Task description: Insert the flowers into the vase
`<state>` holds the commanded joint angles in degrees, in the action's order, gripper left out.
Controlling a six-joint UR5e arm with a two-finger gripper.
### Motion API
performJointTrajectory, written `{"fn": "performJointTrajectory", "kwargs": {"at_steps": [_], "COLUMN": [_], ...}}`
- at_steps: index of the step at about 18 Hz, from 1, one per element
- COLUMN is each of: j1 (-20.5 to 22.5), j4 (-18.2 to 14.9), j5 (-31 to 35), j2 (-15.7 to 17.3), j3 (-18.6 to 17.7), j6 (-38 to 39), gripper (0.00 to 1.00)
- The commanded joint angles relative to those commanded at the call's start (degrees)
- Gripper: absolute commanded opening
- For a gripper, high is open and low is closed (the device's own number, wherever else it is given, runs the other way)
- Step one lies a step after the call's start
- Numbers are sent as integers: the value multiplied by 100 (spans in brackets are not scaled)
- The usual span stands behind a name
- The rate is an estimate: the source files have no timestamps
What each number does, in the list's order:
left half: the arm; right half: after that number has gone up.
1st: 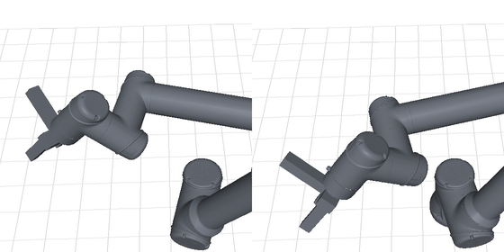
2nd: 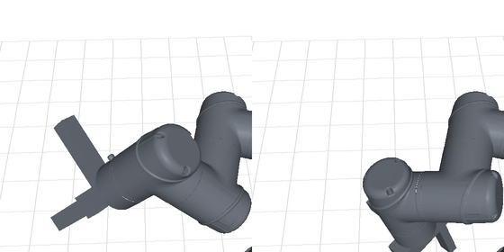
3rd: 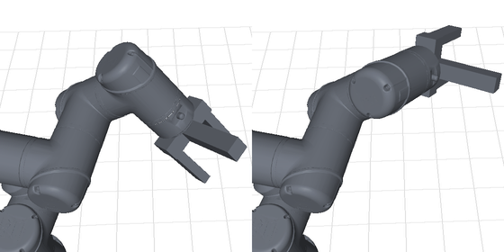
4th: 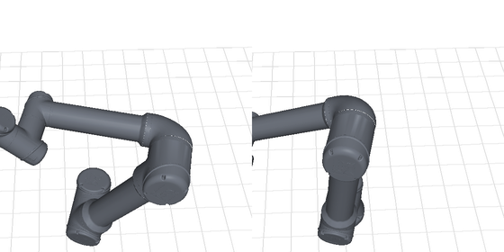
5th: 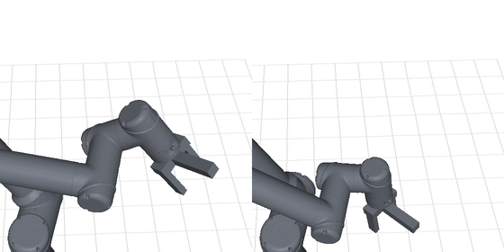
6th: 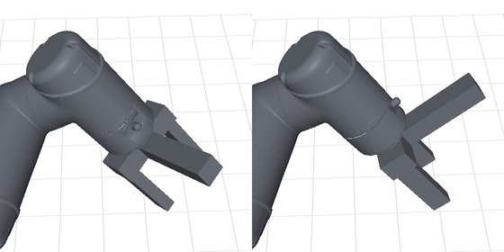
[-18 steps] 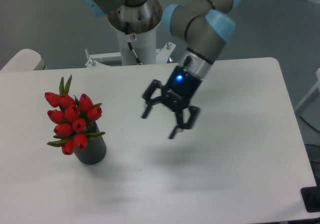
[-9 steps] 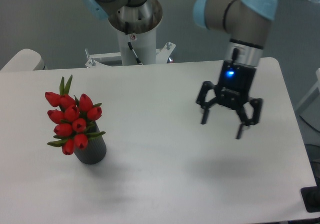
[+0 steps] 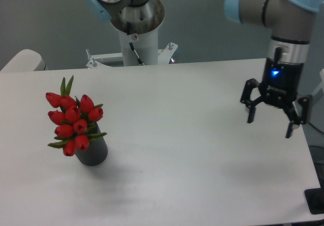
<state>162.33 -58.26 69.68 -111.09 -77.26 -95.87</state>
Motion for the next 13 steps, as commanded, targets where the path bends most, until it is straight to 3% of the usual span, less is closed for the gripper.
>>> {"fn": "performJointTrajectory", "kwargs": {"at_steps": [3, 8, 13], "j1": [0, -131, -255], "j4": [-317, -440, -467], "j5": [98, 677, 723], "j2": [-35, -18, 0], "j3": [219, 246, 247], "j6": [-283, -381, -152], "gripper": [100, 100, 100]}}
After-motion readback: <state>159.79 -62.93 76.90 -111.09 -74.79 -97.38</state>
